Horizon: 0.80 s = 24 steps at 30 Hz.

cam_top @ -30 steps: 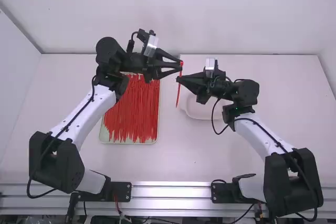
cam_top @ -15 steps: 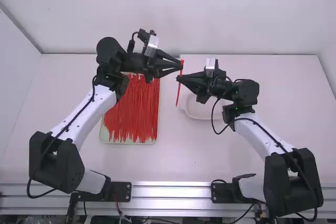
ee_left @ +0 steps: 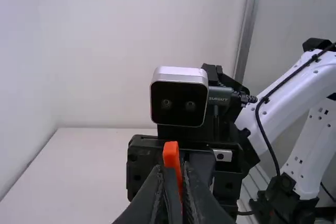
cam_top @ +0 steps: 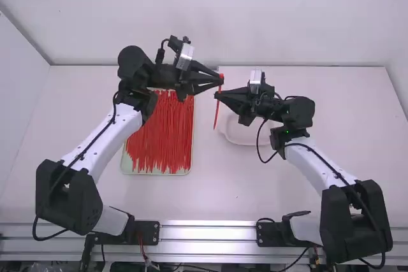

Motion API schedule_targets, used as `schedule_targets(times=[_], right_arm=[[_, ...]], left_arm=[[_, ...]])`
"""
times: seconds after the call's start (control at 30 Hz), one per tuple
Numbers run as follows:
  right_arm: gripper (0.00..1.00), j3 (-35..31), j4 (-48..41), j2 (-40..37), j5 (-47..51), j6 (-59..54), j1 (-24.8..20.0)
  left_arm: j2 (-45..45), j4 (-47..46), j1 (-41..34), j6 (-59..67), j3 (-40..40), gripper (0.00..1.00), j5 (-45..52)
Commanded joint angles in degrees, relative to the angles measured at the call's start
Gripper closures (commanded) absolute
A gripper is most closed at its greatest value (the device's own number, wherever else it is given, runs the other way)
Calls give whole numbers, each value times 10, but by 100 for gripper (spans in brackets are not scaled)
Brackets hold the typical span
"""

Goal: Fasten the cable tie

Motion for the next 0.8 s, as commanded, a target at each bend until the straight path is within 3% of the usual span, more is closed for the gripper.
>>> schedule_targets(times=[0.0, 0.17, 0.7, 0.73, 0.77], right_arm=[[100, 19, 2, 3, -1, 3, -2], [100, 19, 2, 3, -1, 3, -2], [100, 19, 3, 3, -1, 3, -2], [97, 19, 3, 3, -1, 3, -2], [83, 19, 3, 3, -1, 3, -2]], left_arm=[[-3, 3, -3, -2, 10, 90, -4], [-3, 3, -7, -2, 10, 96, -4], [-3, -3, -4, 0, 10, 98, -4], [-3, -4, -4, 0, 10, 98, -4], [-3, -6, -4, 0, 10, 98, -4]])
